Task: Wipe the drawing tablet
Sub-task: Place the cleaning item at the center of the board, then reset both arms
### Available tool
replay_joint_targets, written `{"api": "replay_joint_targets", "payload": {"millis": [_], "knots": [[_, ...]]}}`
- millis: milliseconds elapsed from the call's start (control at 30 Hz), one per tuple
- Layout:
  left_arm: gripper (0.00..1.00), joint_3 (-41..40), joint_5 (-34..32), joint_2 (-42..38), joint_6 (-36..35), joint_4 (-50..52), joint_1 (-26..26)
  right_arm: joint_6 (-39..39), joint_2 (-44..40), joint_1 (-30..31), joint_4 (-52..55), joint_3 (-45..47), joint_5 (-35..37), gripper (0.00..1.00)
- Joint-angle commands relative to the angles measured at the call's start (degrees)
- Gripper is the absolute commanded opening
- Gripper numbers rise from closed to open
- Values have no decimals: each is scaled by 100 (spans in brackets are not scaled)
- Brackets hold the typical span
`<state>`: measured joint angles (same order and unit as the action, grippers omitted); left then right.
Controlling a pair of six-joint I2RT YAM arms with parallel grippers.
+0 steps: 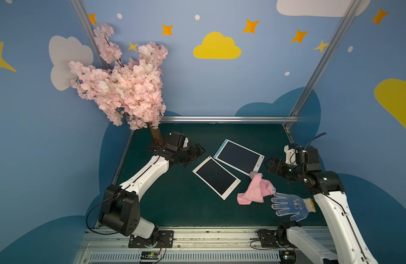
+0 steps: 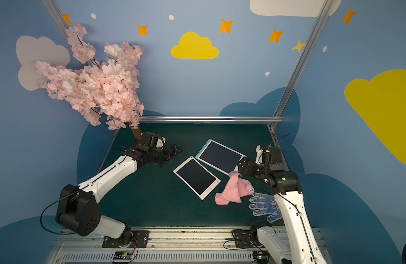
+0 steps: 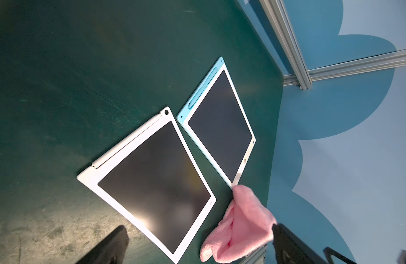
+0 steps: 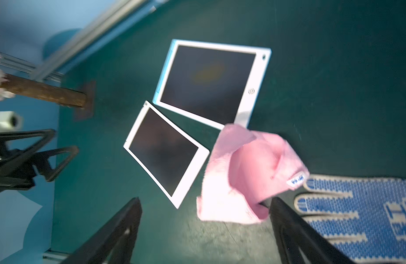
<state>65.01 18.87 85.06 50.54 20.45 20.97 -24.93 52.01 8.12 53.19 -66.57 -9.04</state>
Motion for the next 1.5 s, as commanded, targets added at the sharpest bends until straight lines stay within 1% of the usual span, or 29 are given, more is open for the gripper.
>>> {"api": "replay_joint_targets", "payload": {"millis": [0, 67, 167, 233, 333, 367, 433, 467, 500, 533, 600, 633, 667, 700, 767, 800, 900, 967, 1100, 1133, 1233, 1300, 1400, 1467], "knots": [[100, -64, -115, -185, -141, -57, -40, 535, 0, 6, -302, -562, 163, 91], [100, -83, -185, -261, -163, -37, -60, 695, 9, 5, -270, -697, 316, 91], [100, -132, -462, -465, -216, 32, -115, 799, -35, -18, -283, -567, 631, 92], [100, -164, -929, -665, -207, 169, -208, 795, -56, -38, -352, -388, 792, 93], [100, -221, -1412, -916, -334, 316, -337, 740, -6, -39, -617, -119, 1021, 92], [100, -221, -1575, -992, -444, 338, -365, 654, 49, -43, -685, -42, 1238, 92], [100, -198, -2197, -1130, -582, 525, -355, 495, 91, -39, -983, 183, 1792, 93], [100, -214, -2731, -1208, -621, 585, -316, 453, 65, -39, -1308, 413, 2123, 93], [100, -257, -3412, -1297, -600, 656, -241, 374, -25, -39, -1753, 724, 2459, 92], [100, -358, -4109, -1396, -569, 651, -167, 808, -144, -43, -2417, 1186, 2628, 92], [100, -815, -5216, -1668, -853, 45, -48, 1629, -415, -39, -4115, 2181, 2859, 93], [100, -1165, -5602, -1824, -1103, -539, -40, 2079, -512, -41, -5006, 2826, 2889, 93], [100, -1456, -5898, -1936, -1383, -1036, -23, 2381, -534, -41, -5623, 3272, 2906, 93], [100, -1753, -6255, -2034, -1828, -1600, -6, 2525, -491, -58, -6288, 3695, 2933, 93], [100, -2112, -6753, -2081, -2770, -2454, 17, 2525, -306, -157, -6989, 4195, 2766, 93], [100, -2223, -6819, -2022, -3292, -2799, -18, 2398, -198, -203, -7243, 4374, 2623, 93], [100, -2431, -6833, -1812, -4450, -3430, -55, 2217, 178, -231, -8108, 4782, 2211, 93], [100, -2618, -6780, -1717, -4750, -3806, -144, 2281, 602, -228, -8676, 4948, 2135, 93], [100, -3084, -5742, -1676, -4523, -4278, -708, 2397, 1452, -229, -9562, 5071, 2378, 93], [100, -3174, -5594, -1602, -4610, -4477, -809, 2420, 1599, -251, -9688, 5090, 2388, 93], [100, -3436, -4841, -1210, -4951, -5214, -1197, 2352, 1932, -327, -9922, 5149, 2359, 93], [100, -3473, -4649, -920, -4942, -5457, -1409, 2369, 2120, -361, -10243, 5210, 2303, 93], [100, -3477, -4520, -523, -4825, -5588, -1674, 2241, 2296, -414, -10244, 5106, 2193, 93], [100, -3379, -4384, -490, -4855, -5412, -1796, 2224, 2544, -441, -10436, 5076, 2180, 93]]}}
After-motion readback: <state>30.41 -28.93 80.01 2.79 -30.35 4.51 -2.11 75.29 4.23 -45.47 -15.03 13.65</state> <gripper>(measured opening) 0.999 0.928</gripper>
